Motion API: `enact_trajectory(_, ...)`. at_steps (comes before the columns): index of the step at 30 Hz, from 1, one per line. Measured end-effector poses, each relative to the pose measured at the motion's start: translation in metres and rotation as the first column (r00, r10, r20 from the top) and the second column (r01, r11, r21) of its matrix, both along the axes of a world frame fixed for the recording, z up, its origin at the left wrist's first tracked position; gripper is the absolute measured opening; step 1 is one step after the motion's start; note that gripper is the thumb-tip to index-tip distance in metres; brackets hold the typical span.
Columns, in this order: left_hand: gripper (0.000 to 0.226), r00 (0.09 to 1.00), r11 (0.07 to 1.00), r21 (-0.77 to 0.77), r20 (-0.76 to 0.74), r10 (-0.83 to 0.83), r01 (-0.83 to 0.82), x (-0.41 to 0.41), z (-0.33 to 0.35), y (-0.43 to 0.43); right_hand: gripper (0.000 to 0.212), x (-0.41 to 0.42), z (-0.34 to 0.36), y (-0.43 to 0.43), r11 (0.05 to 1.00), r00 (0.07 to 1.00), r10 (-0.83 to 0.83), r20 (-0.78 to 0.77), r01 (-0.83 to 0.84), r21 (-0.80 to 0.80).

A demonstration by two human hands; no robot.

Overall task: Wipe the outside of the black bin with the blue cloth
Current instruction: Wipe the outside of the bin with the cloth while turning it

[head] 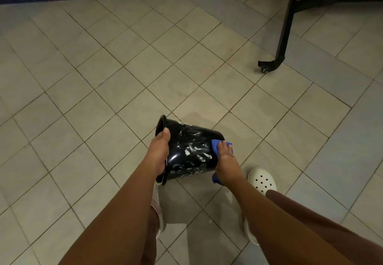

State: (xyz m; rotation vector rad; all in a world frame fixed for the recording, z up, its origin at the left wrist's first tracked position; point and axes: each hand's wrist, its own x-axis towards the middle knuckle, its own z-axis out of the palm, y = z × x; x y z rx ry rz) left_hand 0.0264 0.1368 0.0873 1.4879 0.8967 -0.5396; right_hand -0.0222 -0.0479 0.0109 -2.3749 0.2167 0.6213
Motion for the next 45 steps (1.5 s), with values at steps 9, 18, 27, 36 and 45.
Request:
enact_trajectory(9, 0.044, 0.997, 0.999, -0.007, -0.062, 0.044, -0.045, -0.001, -0.023, 0.004, 0.074, -0.006, -0.015, 0.002, 0.997, 0.997, 0.074, -0.035, -0.075, -0.009)
enact_trajectory(18, 0.046, 0.995, 0.999, -0.008, -0.091, 0.037, -0.038, -0.002, -0.052, 0.001, 0.075, -0.020, -0.036, 0.001, 0.990, 0.988, 0.139, -0.070, -0.139, 0.008)
enact_trajectory(27, 0.047, 0.995, 0.998, 0.000, -0.072, 0.065, -0.065, 0.002, -0.064, 0.002, 0.079, -0.009, -0.043, 0.006, 0.999, 0.993, 0.049, -0.107, -0.047, 0.022)
enact_trajectory(36, 0.061, 0.994, 0.986, 0.133, -0.042, -0.099, 0.104, 0.006, -0.074, 0.010, 0.074, -0.003, -0.049, 0.009, 0.993, 0.991, 0.121, -0.056, -0.122, -0.004)
enact_trajectory(45, 0.045, 0.994, 0.991, 0.110, 0.070, -0.088, 0.080, -0.014, -0.068, 0.008, 0.060, 0.012, -0.048, 0.005, 0.999, 0.991, 0.017, -0.130, -0.013, 0.033)
